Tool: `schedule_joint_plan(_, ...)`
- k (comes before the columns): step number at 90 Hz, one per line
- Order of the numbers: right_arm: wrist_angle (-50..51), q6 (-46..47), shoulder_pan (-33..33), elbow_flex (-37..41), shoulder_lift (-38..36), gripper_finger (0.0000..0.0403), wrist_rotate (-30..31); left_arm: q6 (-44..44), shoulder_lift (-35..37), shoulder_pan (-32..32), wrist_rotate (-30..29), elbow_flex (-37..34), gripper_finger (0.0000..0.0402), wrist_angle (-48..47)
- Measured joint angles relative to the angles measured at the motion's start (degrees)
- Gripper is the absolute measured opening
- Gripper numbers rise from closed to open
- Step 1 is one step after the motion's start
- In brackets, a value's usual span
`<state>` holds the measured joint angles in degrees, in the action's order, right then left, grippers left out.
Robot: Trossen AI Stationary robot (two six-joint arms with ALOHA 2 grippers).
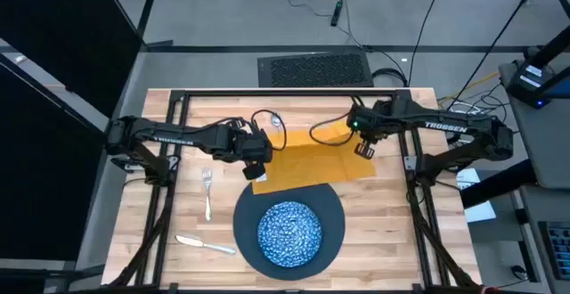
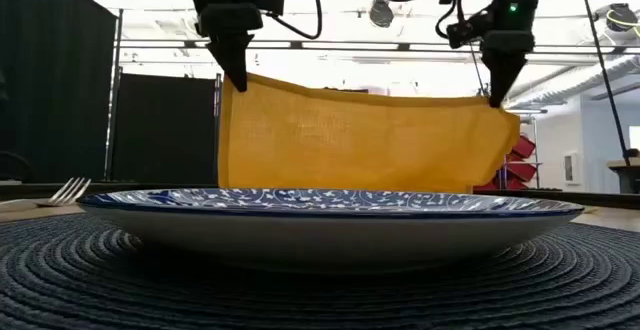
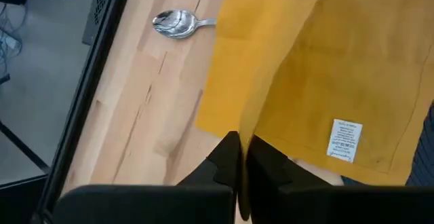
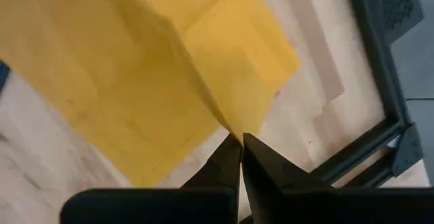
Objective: Set table place
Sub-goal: Fold the yellow table napkin
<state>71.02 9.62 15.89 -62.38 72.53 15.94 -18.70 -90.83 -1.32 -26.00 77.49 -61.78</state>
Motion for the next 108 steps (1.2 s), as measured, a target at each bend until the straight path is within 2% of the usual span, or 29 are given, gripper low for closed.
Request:
schedule_joint_plan(24, -0.7, 3.5, -3.9, 4.5, 0.0, 0.0, -1.4, -2.4, 0.0, -2.2, 1.1, 0.0, 0.0, 0.3)
schedule_joint_plan(37, -2.0, 4.6, -5.3, 6.3, 0.0, 0.0, -1.6, -3.5, 0.0, -3.3, 2.2, -1.4, 0.0, 4.9)
schedule_joint_plan(47, -2.7, 5.6, -6.3, 7.5, 0.0, 0.0, -4.0, -4.8, 0.0, -4.2, 2.8, -2.3, 0.0, 6.4)
schedule_joint_plan(69, -2.9, 8.4, -9.5, 8.0, 0.0, 0.0, -4.5, -8.1, 0.0, -6.0, 4.8, -5.0, 0.0, 7.5)
schedule_joint_plan(85, -3.6, 9.1, -11.1, 8.0, 0.0, 0.0, -7.2, -10.6, 0.0, -7.6, 5.3, -7.8, 0.0, 8.4)
schedule_joint_plan(108, -3.6, 9.3, -11.5, 8.0, 0.0, 0.0008, -7.2, -9.1, 0.0, -8.2, 6.2, -8.0, 0.0, 10.5)
